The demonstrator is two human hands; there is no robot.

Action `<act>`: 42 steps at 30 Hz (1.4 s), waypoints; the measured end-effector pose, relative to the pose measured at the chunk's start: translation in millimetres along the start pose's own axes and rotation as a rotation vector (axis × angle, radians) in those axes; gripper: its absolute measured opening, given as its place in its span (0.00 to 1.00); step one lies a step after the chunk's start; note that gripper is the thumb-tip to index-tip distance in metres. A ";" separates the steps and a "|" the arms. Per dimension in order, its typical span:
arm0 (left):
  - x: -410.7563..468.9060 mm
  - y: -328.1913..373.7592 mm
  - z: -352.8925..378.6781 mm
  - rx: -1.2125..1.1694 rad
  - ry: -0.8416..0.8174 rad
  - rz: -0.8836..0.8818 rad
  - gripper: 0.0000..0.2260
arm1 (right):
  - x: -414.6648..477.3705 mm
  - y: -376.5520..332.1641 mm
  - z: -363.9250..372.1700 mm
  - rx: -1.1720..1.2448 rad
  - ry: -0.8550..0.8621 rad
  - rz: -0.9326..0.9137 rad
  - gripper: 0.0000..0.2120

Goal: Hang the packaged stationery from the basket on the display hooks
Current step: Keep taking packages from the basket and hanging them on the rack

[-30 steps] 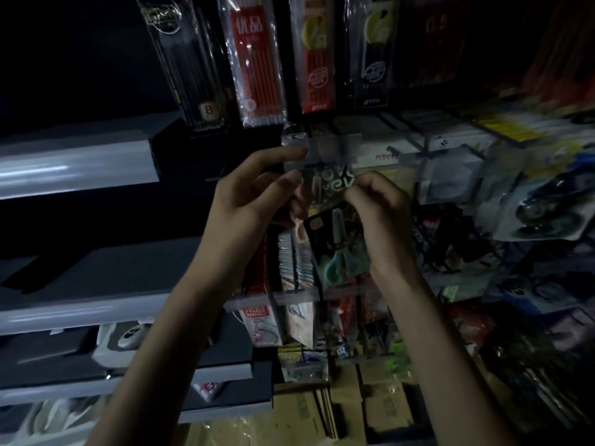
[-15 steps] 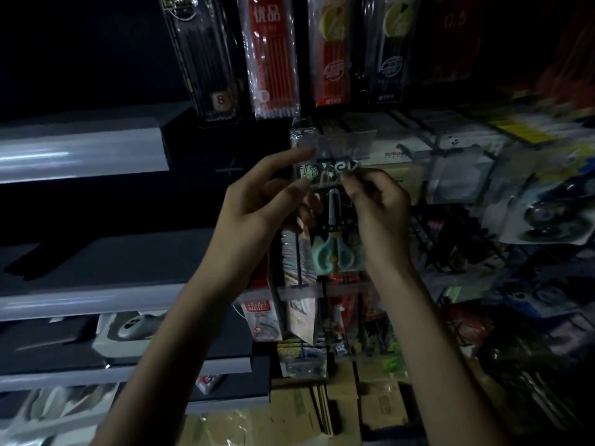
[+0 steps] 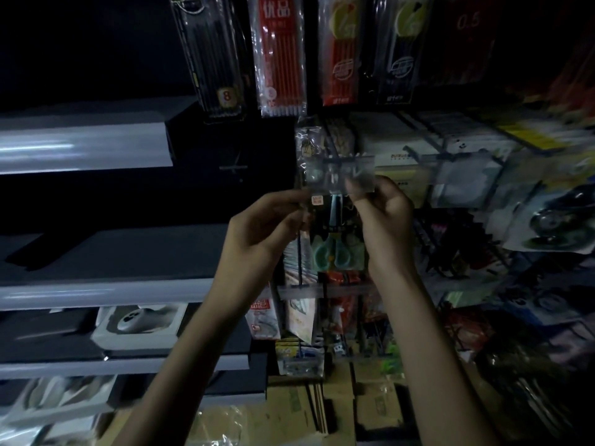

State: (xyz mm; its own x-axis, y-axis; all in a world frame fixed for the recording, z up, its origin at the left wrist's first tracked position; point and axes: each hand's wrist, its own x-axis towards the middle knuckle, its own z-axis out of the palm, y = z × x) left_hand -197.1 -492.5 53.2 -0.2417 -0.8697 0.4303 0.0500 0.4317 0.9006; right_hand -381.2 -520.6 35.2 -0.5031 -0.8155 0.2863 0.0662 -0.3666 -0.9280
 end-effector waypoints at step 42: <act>45.3 -93.9 49.7 0.085 0.564 0.011 0.03 | 7.2 56.0 5.7 -0.454 0.102 -0.261 0.20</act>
State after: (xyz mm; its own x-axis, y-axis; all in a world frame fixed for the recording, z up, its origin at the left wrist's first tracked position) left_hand -260.9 -560.6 -14.9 0.3141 -0.8481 0.4267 -0.0346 0.4389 0.8979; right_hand -376.2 -549.6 -13.3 -0.5360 -0.6669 0.5177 -0.4405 -0.3022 -0.8454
